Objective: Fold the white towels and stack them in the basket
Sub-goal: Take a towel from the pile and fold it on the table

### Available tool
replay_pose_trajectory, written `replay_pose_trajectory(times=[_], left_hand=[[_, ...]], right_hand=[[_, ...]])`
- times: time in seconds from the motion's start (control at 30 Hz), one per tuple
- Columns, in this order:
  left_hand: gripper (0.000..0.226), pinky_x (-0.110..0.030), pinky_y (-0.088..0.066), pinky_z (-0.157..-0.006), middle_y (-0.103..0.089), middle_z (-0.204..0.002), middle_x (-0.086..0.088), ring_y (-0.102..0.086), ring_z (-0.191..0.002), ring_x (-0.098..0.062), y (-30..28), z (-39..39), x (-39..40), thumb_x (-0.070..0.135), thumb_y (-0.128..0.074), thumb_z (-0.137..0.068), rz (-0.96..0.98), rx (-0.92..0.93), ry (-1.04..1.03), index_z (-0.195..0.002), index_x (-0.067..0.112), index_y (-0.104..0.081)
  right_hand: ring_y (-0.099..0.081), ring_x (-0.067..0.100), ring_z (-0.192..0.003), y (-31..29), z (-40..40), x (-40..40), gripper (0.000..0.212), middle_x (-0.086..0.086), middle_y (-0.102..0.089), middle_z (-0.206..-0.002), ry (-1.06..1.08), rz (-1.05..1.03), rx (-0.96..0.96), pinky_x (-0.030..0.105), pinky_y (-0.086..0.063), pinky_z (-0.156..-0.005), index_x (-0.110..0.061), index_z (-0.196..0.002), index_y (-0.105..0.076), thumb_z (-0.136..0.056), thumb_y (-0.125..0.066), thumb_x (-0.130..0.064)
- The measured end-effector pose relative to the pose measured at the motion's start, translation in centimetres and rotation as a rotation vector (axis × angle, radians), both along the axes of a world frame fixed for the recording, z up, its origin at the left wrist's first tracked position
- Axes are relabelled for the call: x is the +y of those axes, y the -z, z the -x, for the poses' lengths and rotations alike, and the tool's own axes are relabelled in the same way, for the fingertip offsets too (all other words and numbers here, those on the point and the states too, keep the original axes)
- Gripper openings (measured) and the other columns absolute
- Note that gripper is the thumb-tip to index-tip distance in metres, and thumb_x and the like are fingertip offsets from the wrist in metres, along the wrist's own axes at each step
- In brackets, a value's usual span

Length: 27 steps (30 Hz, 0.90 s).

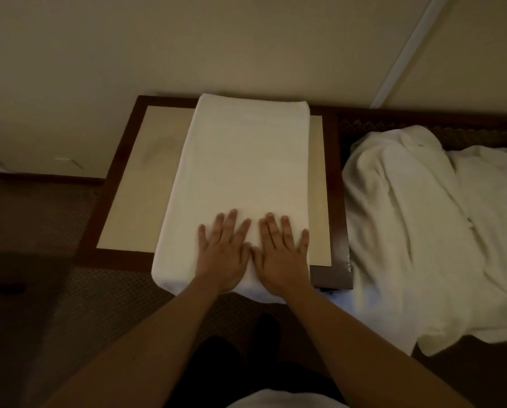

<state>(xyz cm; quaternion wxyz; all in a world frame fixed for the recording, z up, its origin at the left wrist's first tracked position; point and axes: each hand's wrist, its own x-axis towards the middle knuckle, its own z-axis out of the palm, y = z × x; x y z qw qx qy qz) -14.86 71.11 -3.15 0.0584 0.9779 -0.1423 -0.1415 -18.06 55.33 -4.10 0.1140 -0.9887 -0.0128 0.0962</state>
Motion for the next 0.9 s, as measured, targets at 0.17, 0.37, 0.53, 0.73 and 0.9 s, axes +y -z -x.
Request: replay_pose_trajectory(times=[0.17, 0.37, 0.53, 0.73, 0.9], left_hand=[[0.070, -0.051, 0.001, -0.125, 0.010, -0.169, 0.000, 0.009, -0.156, -0.024, 1.0, 1.1, 7.0, 0.059, -0.007, -0.099, -0.005, -0.038, -0.236, -0.162, 0.028, 0.003], [0.083, -0.051, -0.001, -0.126, 0.019, -0.167, -0.004, 0.016, -0.155, -0.025, 0.0, 3.1, 8.3, 0.063, 0.002, -0.093, 0.008, 0.068, -0.305, -0.161, 0.015, 0.010], [0.081, -0.055, 0.009, -0.123, 0.021, -0.166, -0.010, 0.018, -0.153, -0.031, -0.8, 2.5, 5.7, 0.049, -0.009, -0.091, -0.041, 0.078, -0.378, -0.160, 0.012, 0.010], [0.074, -0.056, 0.008, -0.123, 0.011, -0.169, -0.004, 0.013, -0.155, -0.030, 0.2, -3.4, -0.1, 0.054, -0.006, -0.094, 0.079, 0.019, -0.122, -0.162, 0.026, -0.005], [0.067, -0.054, 0.004, -0.124, 0.008, -0.170, 0.002, 0.007, -0.156, -0.027, 1.6, -9.2, 1.9, 0.058, -0.013, -0.100, 0.014, -0.072, -0.137, -0.161, 0.034, -0.004]], right_hand=[[0.011, 0.027, -0.155, 0.2, 0.4, -5.3, 0.065, -0.015, 0.017, -0.167, 0.219, -0.006, 0.088, 0.069, 0.003, -0.117, -0.031, -0.160, 0.011, -0.103, -0.013, -0.053], [0.014, 0.029, -0.154, -0.4, 0.1, -6.7, 0.062, -0.016, 0.019, -0.166, 0.230, -0.003, 0.128, 0.069, 0.010, -0.116, -0.033, -0.158, 0.017, -0.104, -0.009, -0.048], [0.013, 0.034, -0.153, -0.9, -0.1, -6.3, 0.071, -0.006, 0.014, -0.168, 0.224, 0.090, 0.061, 0.072, 0.008, -0.113, -0.023, -0.161, 0.004, -0.094, -0.007, -0.044], [0.012, 0.027, -0.155, 0.3, -4.4, -0.8, 0.067, -0.006, 0.011, -0.168, 0.015, -0.052, 0.027, 0.065, 0.010, -0.117, -0.021, -0.162, -0.004, -0.101, -0.016, -0.048], [0.014, 0.025, -0.155, 0.7, -9.8, -2.7, 0.064, -0.011, 0.011, -0.168, 0.073, 0.027, 0.029, 0.066, 0.009, -0.118, -0.030, -0.162, 0.000, -0.104, -0.015, -0.052]])
